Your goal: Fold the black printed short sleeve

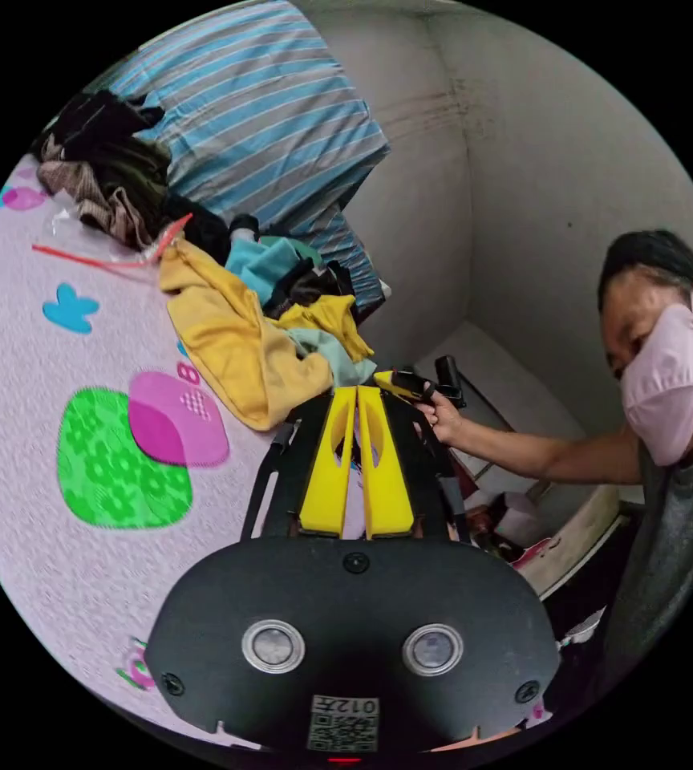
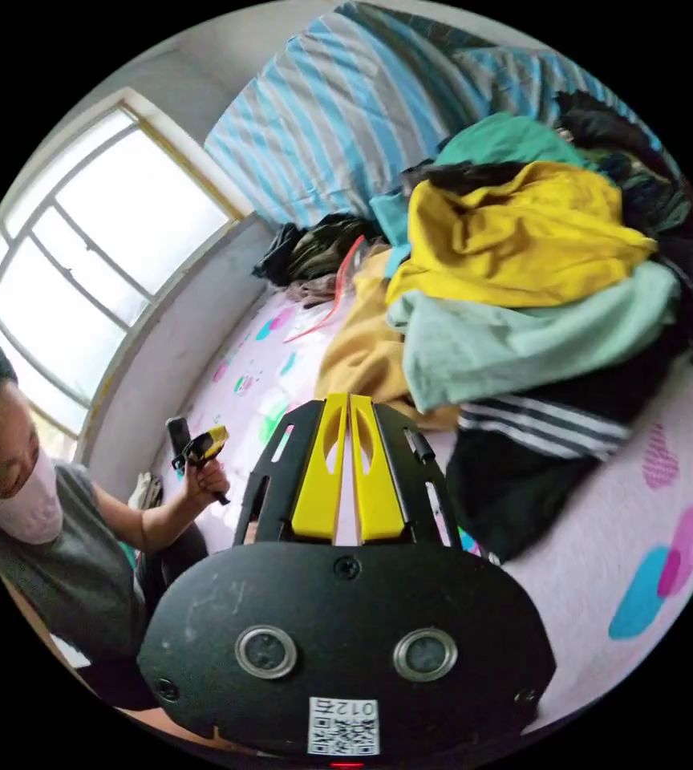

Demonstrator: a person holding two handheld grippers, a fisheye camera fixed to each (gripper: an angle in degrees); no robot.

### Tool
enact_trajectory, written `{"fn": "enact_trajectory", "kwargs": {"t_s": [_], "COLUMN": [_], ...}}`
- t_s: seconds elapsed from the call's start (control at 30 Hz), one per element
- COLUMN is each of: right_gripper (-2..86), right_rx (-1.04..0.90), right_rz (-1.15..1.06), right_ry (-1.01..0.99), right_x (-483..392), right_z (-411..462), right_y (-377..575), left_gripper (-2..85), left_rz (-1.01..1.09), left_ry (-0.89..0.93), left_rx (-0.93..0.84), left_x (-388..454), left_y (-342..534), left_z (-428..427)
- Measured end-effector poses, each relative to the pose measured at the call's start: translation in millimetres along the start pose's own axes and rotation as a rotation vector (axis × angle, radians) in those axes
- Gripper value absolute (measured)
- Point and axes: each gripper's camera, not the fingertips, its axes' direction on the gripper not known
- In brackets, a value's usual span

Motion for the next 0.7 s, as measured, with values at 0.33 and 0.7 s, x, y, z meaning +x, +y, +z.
{"fn": "enact_trajectory", "kwargs": {"t_s": [0.33, 0.7], "right_gripper": [-0.7, -0.2], "right_rx": [-0.218, -0.508], "right_rz": [0.084, -0.14], "right_ry": [-0.117, 0.316], "right_x": [-59, -259], "right_z": [96, 166], "right_y": [-148, -268], "left_gripper": [0.8, 0.9], "left_rz": [-0.172, -0.246], "left_ry": [-0.195, -0.206], "left_rx": [0.16, 0.162], "left_x": [-48, -61], "left_y": [-38, -78], "left_z": [-32, -17]}}
